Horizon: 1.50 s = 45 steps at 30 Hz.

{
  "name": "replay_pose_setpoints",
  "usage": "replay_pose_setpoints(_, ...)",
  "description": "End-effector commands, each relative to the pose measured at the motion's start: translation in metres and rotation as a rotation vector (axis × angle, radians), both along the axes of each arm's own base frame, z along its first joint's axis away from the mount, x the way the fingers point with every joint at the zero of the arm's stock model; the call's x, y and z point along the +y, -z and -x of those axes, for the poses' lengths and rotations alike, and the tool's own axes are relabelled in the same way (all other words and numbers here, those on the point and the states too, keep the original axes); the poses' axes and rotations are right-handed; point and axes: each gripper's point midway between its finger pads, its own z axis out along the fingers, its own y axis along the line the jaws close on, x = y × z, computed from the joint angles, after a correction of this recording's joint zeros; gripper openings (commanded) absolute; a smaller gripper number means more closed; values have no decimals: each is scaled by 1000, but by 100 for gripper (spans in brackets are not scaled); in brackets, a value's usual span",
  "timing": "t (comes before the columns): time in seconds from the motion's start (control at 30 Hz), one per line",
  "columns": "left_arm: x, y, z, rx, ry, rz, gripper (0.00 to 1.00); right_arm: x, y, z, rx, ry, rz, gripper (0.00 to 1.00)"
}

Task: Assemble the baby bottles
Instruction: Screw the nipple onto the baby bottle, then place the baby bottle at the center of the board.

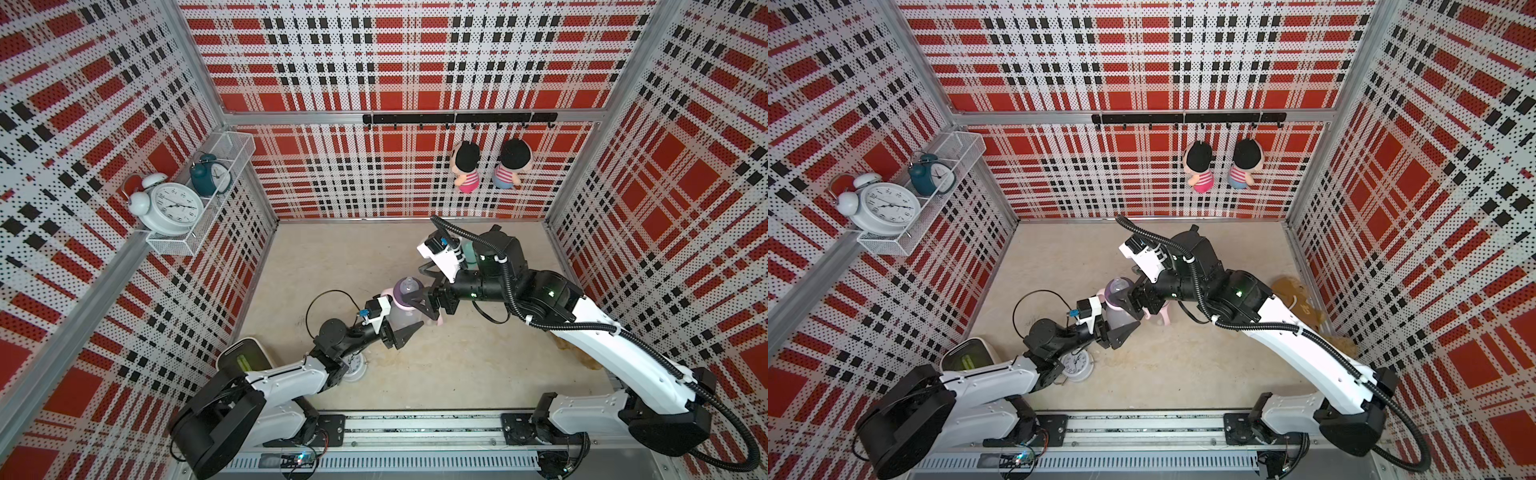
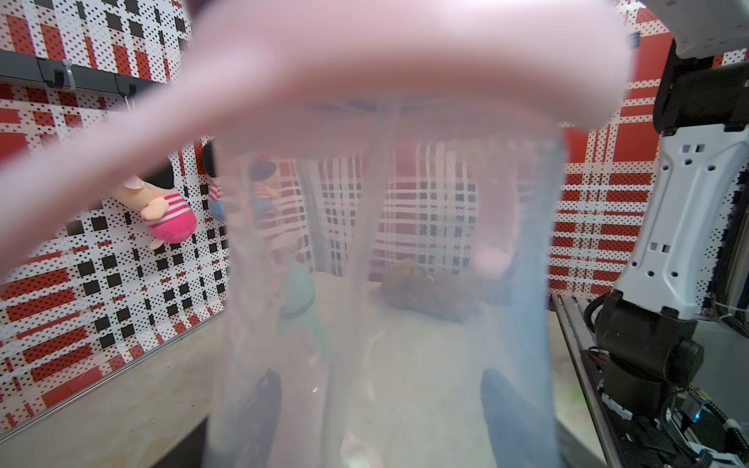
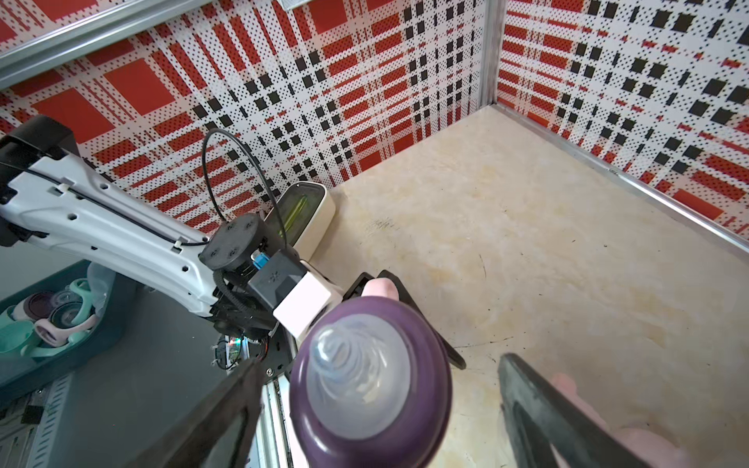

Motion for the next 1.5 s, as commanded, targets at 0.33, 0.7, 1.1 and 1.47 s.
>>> replay_pose_setpoints(0.33, -6, -9, -11, -7, -15, 8, 0, 17, 39, -5, 45, 2, 84, 86)
replay_pose_setpoints(0.7, -7, -8, -11, -11, -11, 1, 0, 18, 39, -11, 39, 31, 70, 68)
replay_pose_setpoints(1.1, -5, -6, -19, 11, -52, 6, 99, 10, 36, -22, 26, 114, 68, 52)
replay_pose_setpoints(1.47, -2, -1, -37, 64, -121, 3, 98, -37, 18, -45, -2, 309, 45, 51)
